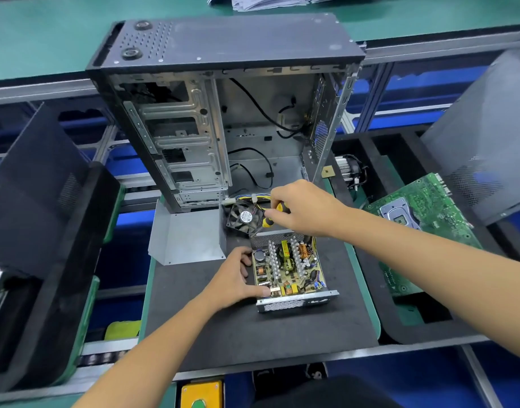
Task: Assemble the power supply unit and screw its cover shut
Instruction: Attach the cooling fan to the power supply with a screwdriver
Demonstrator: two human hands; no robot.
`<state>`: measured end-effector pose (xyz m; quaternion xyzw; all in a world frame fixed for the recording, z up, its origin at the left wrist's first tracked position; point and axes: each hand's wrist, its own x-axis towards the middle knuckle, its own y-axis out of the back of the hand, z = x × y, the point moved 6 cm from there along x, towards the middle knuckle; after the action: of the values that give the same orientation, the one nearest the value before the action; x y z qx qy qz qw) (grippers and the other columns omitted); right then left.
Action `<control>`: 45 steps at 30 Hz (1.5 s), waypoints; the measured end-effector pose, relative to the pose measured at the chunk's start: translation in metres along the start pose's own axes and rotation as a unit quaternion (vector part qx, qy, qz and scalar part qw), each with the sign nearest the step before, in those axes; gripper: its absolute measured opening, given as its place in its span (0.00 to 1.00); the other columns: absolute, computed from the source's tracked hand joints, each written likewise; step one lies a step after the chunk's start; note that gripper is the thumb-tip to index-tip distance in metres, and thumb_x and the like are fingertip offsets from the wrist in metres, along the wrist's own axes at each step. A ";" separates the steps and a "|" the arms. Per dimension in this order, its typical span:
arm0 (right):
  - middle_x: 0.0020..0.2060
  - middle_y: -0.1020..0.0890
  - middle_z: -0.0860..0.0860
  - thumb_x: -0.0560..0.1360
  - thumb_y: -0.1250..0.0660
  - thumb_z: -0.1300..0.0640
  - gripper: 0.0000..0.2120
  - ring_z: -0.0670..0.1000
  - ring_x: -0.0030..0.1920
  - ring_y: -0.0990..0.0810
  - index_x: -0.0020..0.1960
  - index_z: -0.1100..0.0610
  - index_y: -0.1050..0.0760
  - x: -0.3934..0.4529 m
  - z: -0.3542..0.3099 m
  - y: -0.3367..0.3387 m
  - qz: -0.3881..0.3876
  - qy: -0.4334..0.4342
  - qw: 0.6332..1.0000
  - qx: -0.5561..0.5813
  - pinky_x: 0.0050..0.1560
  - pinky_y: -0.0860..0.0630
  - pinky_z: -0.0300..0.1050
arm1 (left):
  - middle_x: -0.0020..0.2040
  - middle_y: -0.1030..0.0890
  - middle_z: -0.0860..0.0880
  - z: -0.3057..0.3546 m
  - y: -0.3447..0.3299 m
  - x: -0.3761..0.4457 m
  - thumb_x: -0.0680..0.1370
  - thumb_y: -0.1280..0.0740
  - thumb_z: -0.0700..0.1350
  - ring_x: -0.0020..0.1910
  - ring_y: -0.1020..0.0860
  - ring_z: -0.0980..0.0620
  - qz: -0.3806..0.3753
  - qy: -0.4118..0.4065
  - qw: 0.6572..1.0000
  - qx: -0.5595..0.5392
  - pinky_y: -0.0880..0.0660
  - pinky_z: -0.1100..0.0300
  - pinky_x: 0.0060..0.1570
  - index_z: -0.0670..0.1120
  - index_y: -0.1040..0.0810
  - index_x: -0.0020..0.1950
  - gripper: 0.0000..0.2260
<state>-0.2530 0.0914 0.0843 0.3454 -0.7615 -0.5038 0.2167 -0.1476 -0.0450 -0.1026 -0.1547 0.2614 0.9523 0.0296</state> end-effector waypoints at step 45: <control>0.35 0.26 0.52 0.78 0.36 0.50 0.13 0.56 0.40 0.27 0.43 0.60 0.29 0.029 -0.038 -0.058 -0.108 0.027 0.990 -0.090 0.36 0.33 0.48 | 0.31 0.26 0.53 0.001 0.009 0.011 0.75 0.32 0.40 0.31 0.28 0.52 0.184 0.040 0.976 -0.112 0.23 0.48 0.38 0.53 0.24 0.41 0.08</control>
<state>-0.2286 0.0311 0.0456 0.4180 -0.6652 -0.5812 0.2119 -0.1593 -0.0528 -0.1006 -0.1446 0.1776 0.9577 -0.1742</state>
